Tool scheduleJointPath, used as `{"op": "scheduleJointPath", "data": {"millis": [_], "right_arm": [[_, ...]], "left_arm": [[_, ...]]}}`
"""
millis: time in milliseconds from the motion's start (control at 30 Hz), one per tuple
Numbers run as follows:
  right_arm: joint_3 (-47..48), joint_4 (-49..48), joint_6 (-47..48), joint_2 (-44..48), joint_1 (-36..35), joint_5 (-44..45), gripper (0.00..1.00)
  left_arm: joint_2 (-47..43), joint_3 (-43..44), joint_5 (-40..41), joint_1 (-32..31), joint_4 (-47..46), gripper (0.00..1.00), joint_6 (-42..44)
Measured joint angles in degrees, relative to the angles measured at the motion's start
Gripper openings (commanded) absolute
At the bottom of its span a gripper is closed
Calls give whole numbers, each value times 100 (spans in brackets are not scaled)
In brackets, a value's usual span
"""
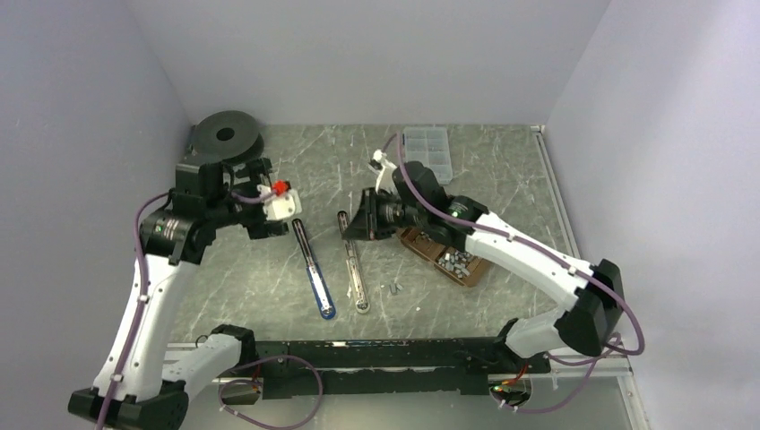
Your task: Load the staples into the stapler
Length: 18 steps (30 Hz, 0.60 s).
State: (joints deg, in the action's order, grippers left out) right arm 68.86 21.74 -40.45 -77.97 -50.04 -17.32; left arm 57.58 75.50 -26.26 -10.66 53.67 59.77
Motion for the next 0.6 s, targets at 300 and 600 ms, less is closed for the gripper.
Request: {"op": "scheduleJointPath", "data": {"millis": [300, 600], "right_arm": [[660, -1379, -863, -992, 601, -2009, 0], [538, -3355, -2420, -1379, 905, -3077, 0]], "left_arm": [[-763, -1519, -389, -402, -1405, 99, 1886], [-1482, -2590, -1150, -452, -3058, 95, 2922]]}}
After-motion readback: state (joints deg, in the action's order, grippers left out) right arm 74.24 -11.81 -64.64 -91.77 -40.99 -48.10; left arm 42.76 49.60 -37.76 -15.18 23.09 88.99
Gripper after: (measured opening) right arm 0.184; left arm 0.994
